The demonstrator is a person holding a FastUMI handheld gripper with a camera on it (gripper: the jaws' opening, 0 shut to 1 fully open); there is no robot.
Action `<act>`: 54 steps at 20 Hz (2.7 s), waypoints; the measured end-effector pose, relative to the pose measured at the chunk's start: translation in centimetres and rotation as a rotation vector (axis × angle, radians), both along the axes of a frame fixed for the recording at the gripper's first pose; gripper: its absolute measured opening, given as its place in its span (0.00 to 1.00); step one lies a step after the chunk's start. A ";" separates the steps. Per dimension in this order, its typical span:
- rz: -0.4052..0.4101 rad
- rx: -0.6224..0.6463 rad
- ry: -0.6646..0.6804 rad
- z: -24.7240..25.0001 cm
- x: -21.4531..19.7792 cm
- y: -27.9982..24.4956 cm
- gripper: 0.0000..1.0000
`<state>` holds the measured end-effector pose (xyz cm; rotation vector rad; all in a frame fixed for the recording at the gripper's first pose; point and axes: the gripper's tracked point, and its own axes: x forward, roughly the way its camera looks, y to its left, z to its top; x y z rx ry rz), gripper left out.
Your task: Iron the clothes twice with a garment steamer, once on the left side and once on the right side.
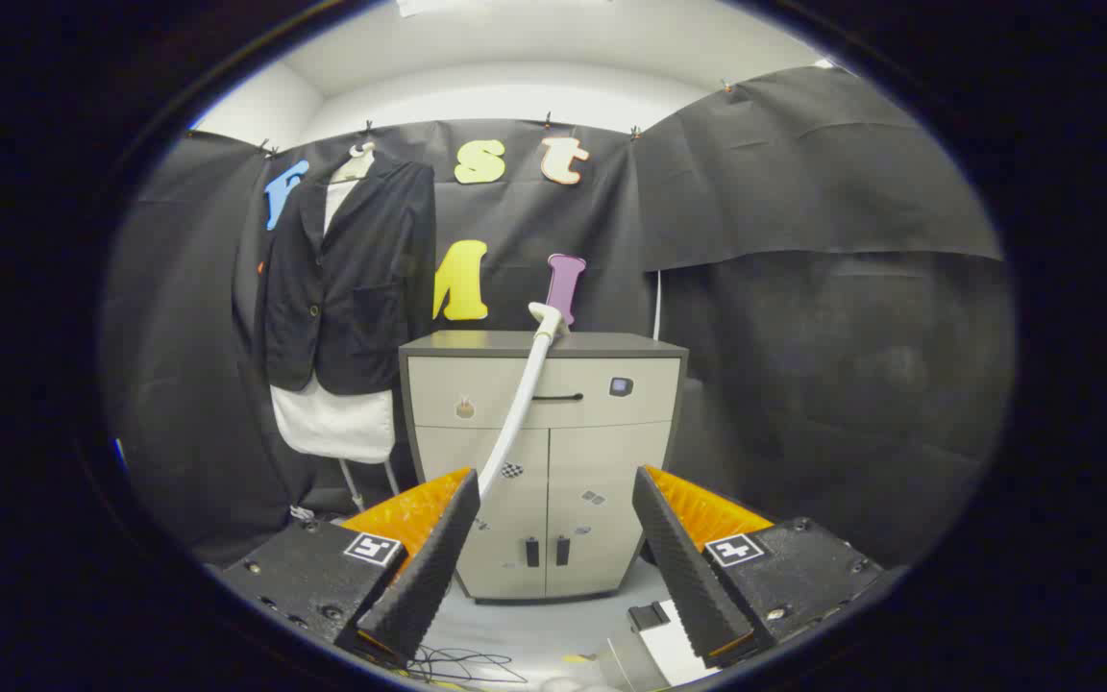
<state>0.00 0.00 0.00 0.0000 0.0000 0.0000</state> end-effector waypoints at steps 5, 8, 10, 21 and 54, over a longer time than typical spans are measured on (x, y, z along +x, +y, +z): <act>-0.010 -0.006 -0.011 0.5 0.4 -0.3 1.00; -0.011 -0.008 -0.009 0.7 0.6 -0.4 1.00; -0.009 -0.001 -0.013 1.1 0.9 -0.4 1.00; 0.000 0.032 -0.077 11.0 5.9 -3.1 1.00; 0.450 0.442 0.641 13.8 51.3 0.7 0.65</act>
